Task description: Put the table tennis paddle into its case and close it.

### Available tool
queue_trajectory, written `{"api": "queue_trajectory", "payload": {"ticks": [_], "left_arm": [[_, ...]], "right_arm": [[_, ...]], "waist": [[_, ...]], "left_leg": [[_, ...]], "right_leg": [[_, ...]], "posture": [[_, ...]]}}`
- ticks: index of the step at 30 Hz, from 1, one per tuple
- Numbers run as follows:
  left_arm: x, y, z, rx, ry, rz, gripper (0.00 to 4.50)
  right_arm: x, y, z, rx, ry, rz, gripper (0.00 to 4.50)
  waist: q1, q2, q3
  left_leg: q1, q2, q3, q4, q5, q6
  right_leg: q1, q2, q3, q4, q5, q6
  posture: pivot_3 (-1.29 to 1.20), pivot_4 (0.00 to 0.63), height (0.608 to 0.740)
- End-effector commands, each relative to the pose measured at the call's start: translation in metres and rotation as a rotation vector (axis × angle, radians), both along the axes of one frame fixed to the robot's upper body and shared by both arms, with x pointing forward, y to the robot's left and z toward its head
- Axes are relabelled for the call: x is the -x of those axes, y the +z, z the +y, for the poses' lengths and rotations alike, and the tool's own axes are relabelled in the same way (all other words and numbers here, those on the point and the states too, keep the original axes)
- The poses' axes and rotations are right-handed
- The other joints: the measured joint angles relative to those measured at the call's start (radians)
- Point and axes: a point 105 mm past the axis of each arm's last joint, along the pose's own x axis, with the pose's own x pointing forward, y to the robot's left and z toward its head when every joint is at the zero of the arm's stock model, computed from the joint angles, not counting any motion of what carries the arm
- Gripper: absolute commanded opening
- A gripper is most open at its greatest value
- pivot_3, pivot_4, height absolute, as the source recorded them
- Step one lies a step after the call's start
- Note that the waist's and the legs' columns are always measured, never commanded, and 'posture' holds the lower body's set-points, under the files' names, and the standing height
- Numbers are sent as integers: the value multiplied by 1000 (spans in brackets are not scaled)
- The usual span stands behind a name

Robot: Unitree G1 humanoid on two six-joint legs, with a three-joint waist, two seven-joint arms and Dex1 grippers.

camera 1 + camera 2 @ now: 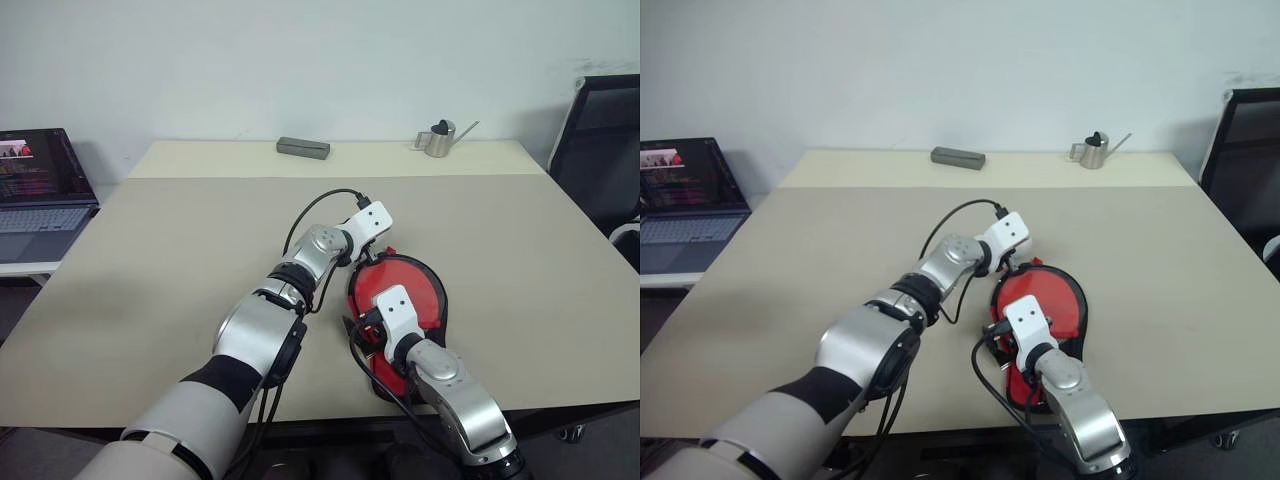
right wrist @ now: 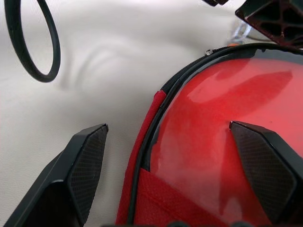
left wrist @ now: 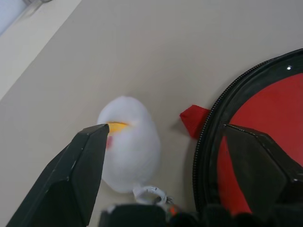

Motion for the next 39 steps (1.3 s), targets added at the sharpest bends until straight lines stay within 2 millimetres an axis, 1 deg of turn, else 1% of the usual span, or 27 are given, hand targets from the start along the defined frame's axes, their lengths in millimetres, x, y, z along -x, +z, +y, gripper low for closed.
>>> {"api": "queue_trajectory", "payload": {"ticks": [1, 3, 6, 9, 11, 13, 15, 17, 19, 20, 23, 25, 26, 27, 29, 32, 35, 39], "left_arm": [[-3, 12, 0, 59, 2, -13, 4201], [-3, 16, 1, 90, 2, -9, 4201], [-5, 29, 0, 154, 1, -23, 4201], [-10, 61, 3, 264, -16, -58, 4201], [-14, 79, 15, 295, -14, -95, 4201], [-19, 91, 36, 301, 16, -124, 4201], [-23, 95, 55, 275, 43, -154, 4201], [-25, 97, 95, 272, 87, -161, 4201], [-24, 97, 119, 282, 105, -149, 4201], [-20, 94, 132, 305, 103, -128, 4201], [-10, 86, 157, 352, 81, -77, 4201], [2, 72, 171, 380, 53, -27, 4201], [12, 61, 176, 388, 33, 0, 4201], [19, 55, 178, 393, 18, 17, 4201], [36, 43, 176, 430, -3, 61, 4201], [53, 33, 164, 463, -12, 95, 4201], [64, 32, 148, 495, -23, 111, 4201], [68, 40, 124, 522, -50, 102, 4201]], "right_arm": [[4, -33, -8, 41, -18, 134, 4500], [1, -31, -7, 37, -15, 126, 4500], [-3, -26, -6, 22, -18, 111, 4500], [-9, -12, -5, -30, -21, 86, 4500], [-11, -2, -7, -65, -24, 73, 4500], [-13, 7, -10, -90, -31, 59, 4500], [-15, 14, -14, -102, -34, 49, 4500], [-13, 26, -18, -128, -26, 33, 4500], [-12, 34, -22, -151, -24, 25, 4500], [-12, 41, -24, -171, -20, 17, 4500], [-11, 52, -29, -204, -9, 5, 4500], [-9, 61, -33, -234, 13, -6, 4500], [-8, 66, -36, -247, 32, -17, 4500], [-8, 70, -38, -254, 44, -23, 4500], [-8, 76, -43, -263, 71, -35, 4500], [-10, 82, -48, -275, 96, -43, 4500], [-14, 86, -53, -281, 102, -52, 4500], [-18, 90, -56, -278, 108, -65, 4500]], "waist": [[0, 0, 0], [0, 0, 0], [0, 0, 0], [-1, 0, 1], [-2, 1, 2], [-3, 1, 2], [-4, 1, 2], [-4, 2, 2], [-7, 4, 4], [-7, 5, 5], [-4, 6, 5], [-3, 6, 5], [-4, 6, 6], [-4, 7, 6], [-4, 7, 6], [-1, 7, 6], [4, 8, 6], [3, 8, 6]], "left_leg": [[0, 0, 0, 0, 0, 0], [0, 0, 0, 0, 0, 0], [0, 0, 0, 0, 0, 0], [0, 0, 0, 0, 0, 0], [0, 0, 0, 0, 0, 0], [0, 0, 0, -1, 0, 0], [-1, 0, 0, -2, 0, 0], [0, 0, 1, -5, 0, 0], [-1, 0, 1, -6, 0, 0], [-1, 0, 1, -7, 0, -1], [-6, 0, 0, -7, 0, -1], [-17, -1, 0, -5, 0, -1], [-18, -1, 1, -4, 1, -2], [-19, -1, 1, -4, 1, -3], [-20, -1, 1, -5, 0, -1], [-21, 0, 1, -4, 0, -1], [-22, 0, -1, -4, 0, -1], [-19, 0, 0, -4, 0, -1]], "right_leg": [[0, 0, 0, 0, 0, 0], [0, 0, 0, 0, 0, 0], [0, 0, 0, 0, 0, 0], [0, 0, 0, 0, 0, 0], [0, 0, 0, 0, 0, 0], [-1, 0, 0, 0, 0, 0], [-2, 0, 1, -1, 0, 0], [-3, 0, 1, -1, 0, 0], [-4, 0, 2, -1, 0, 0], [-5, 0, 2, -1, 0, 0], [-10, 0, 2, -2, 0, -2], [-22, 0, 2, 1, 3, -6], [-23, 0, 3, 1, 3, -6], [-23, 0, 3, 1, 3, -6], [-24, 0, 5, 0, 3, -6], [-25, 0, 5, -1, 3, -6], [-24, -1, 4, 0, 3, -7], [-21, -1, 3, 0, 4, -9]], "posture": [[0, 150, 740], [0, 150, 740], [0, 150, 740], [0, 150, 740], [0, 150, 740], [0, 150, 740], [0, 150, 740], [0, 150, 740], [0, 150, 740], [0, 150, 740], [0, 150, 740], [0, 150, 740], [0, 150, 740], [0, 150, 740], [0, 150, 740], [0, 150, 740], [0, 150, 740], [0, 150, 740]]}}
